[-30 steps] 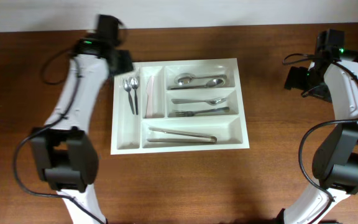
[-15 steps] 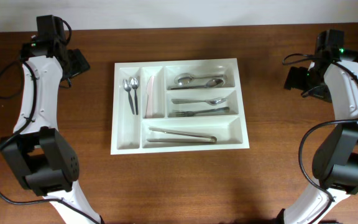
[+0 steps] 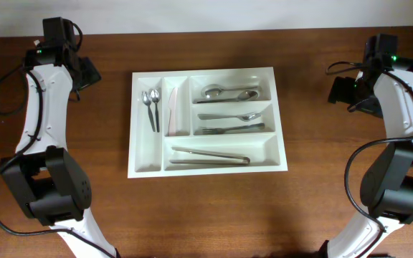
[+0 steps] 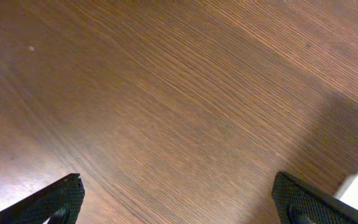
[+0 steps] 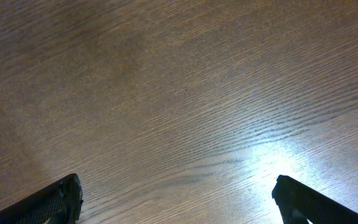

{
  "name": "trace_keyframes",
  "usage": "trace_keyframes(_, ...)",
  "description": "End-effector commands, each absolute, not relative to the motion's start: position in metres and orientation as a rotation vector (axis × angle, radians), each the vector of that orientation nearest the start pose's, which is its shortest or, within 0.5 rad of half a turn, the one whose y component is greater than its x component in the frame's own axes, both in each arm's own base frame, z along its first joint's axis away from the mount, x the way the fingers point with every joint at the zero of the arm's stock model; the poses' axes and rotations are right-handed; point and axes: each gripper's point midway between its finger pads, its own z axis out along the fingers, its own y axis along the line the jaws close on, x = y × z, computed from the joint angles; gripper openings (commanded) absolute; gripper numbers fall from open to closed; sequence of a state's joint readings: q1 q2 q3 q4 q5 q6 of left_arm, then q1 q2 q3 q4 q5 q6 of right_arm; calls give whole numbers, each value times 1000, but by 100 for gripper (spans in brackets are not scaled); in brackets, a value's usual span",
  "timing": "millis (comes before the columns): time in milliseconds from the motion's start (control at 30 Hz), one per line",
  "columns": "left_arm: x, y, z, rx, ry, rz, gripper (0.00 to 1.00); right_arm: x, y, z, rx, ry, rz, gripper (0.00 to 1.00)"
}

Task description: Pack container

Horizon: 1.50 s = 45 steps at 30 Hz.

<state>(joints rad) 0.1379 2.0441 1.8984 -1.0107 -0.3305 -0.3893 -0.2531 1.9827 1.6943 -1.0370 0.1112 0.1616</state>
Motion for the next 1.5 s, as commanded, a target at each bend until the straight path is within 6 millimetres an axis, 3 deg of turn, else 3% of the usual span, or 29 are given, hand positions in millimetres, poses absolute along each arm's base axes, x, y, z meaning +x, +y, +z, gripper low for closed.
trace_keyframes(0,468,131,179,-796,2504,430,99,423,-131,110,636,2809,-178,99)
trace_keyframes(200,471,110,182,-763,2529,277,99,423,-131,110,636,2809,-178,99)
trace_keyframes(267,470,100,200,-743,2503,202,99,423,-131,110,636,2809,-178,99)
trace_keyframes(367,463,91,243,-713,2420,123,99,422,-131,110,636,2810,-178,99)
trace_keyframes(567,427,83,333,-615,2214,174,99,423,-131,110,636,2809,-178,99)
trace_keyframes(700,414,64,374,-388,2074,220,99,423,-131,110,636,2809,-178,99)
trace_keyframes(800,398,49,387,-268,1976,229,99,423,-131,110,636,2809,-178,98)
trace_keyframes(900,376,39,378,-211,1926,214,99,423,-131,110,636,2809,-178,99)
trace_keyframes(1167,310,25,288,-154,1901,126,99,423,-131,110,636,2809,-178,99)
trace_keyframes(1467,275,25,220,-156,1741,100,99,423,-131,110,636,2809,-178,99)
